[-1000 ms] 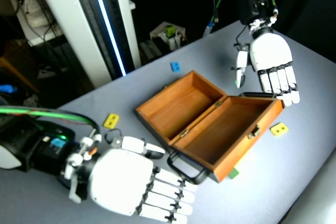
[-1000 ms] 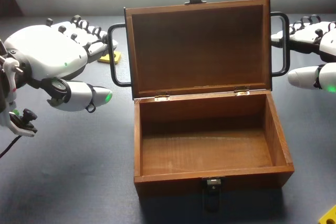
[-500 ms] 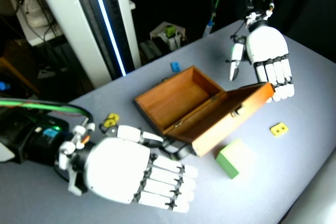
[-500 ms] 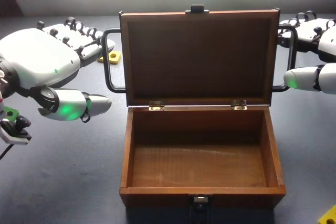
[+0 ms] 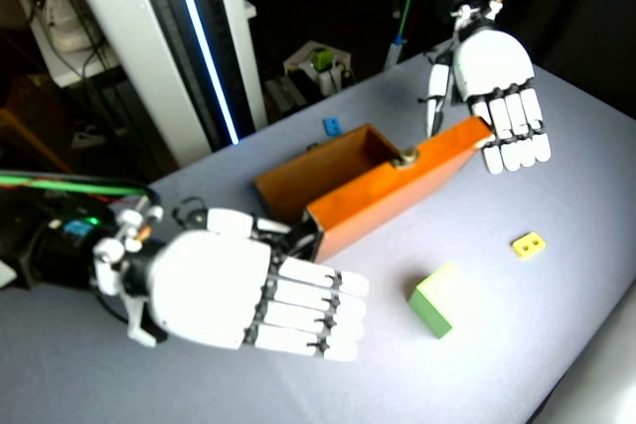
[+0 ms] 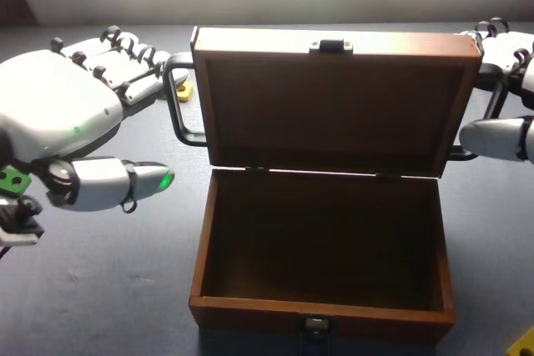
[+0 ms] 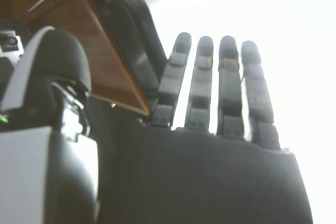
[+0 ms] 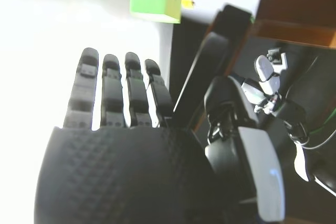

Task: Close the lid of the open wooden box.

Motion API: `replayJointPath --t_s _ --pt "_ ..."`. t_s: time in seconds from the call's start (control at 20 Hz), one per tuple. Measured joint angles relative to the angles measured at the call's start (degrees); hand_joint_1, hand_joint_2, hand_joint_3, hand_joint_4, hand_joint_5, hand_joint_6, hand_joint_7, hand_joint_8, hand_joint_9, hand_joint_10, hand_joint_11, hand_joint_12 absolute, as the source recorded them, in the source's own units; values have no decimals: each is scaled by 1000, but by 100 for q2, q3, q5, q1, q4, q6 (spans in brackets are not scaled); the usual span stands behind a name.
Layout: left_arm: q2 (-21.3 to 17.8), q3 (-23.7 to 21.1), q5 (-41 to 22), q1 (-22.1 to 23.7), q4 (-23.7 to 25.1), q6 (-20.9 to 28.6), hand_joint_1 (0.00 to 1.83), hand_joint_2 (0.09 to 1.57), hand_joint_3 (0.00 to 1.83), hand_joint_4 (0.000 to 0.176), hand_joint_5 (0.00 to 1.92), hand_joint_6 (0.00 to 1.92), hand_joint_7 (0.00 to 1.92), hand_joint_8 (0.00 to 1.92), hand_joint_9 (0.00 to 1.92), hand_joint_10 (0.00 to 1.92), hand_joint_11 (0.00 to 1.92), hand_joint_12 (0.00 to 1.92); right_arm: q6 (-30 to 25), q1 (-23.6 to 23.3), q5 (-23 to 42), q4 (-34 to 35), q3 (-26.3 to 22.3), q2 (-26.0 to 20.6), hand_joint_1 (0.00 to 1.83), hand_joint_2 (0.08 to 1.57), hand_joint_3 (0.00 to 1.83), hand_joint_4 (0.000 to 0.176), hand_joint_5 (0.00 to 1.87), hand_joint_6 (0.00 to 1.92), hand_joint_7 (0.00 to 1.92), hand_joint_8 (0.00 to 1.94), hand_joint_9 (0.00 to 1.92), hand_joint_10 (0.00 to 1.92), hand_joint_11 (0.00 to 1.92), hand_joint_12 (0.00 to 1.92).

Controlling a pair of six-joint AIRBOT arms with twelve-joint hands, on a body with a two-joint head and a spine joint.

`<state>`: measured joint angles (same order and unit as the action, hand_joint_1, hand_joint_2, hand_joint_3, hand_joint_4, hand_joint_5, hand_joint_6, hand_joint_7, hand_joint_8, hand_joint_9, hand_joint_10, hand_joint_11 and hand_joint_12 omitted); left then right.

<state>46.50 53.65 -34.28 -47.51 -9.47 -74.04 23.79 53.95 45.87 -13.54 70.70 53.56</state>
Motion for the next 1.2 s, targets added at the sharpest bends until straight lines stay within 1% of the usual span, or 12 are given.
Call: replayJointPath --t_s 0.1,0.2,0.35,0.55,0.65,0.9,0.95,1.0,1.05,1.1,1.15,1.2 --pt "-76 -74 -136 -109 87 186 0 1333 6 0 43 5 62 7 100 10 99 38 0 157 153 42 -131 -59 22 1405 1 14 90 4 87 6 11 4 37 12" --pt "-160 -190 -271 -210 98 216 0 1347 8 0 42 1 53 0 71 0 77 30 0 262 354 68 -243 -96 1 1366 0 17 99 5 96 7 16 4 61 20" --pt "-256 -321 -404 -310 116 258 0 1333 1 0 31 9 54 11 118 18 119 50 0 466 710 118 -426 -120 0 1358 0 0 105 6 73 0 22 5 71 22" --pt "-297 -367 -514 -428 103 341 0 1345 1 0 70 7 74 3 119 5 106 50 2 817 925 184 -625 -122 75 1385 0 0 104 1 94 4 16 1 55 11" --pt "-297 -385 -560 -490 118 387 0 1354 4 0 46 1 58 0 96 0 93 45 2 911 1034 225 -691 -122 99 1387 0 0 106 1 70 0 15 1 76 18" --pt "-297 -420 -608 -636 103 520 0 1352 0 0 42 4 49 7 77 10 107 53 -4 1169 1126 345 -717 -122 163 1379 0 0 75 0 41 0 0 0 29 0" --pt "-297 -420 -638 -649 83 540 0 1368 7 0 44 5 53 7 72 6 93 49 -4 1231 1108 369 -717 -120 178 1366 0 11 60 0 34 0 0 0 21 2" --pt "-297 -420 -654 -660 76 540 0 1368 7 0 44 5 53 7 72 6 93 49 -9 1272 1115 387 -717 -120 178 1366 0 11 60 0 34 0 0 0 21 2" --pt "-297 -420 -656 -682 74 570 0 1381 12 0 38 2 59 8 83 10 88 47 -4 1279 1119 420 -728 -122 181 1366 0 18 60 0 29 0 0 0 22 2" --pt "-295 -420 -675 -708 76 605 0 1382 11 0 29 0 56 6 82 9 84 46 -4 1333 1137 472 -730 -122 185 1353 0 36 54 0 17 0 0 0 24 3" --pt "-295 -420 -684 -719 90 621 0 1376 7 0 20 0 50 3 78 6 87 47 -9 1355 1132 485 -734 -122 204 1344 0 45 54 0 15 0 0 0 22 3" --pt "-291 -420 -684 -719 85 627 0 1379 8 0 8 0 45 1 82 7 91 49 -9 1355 1128 507 -741 -122 211 1350 0 34 54 1 17 1 0 0 19 1"
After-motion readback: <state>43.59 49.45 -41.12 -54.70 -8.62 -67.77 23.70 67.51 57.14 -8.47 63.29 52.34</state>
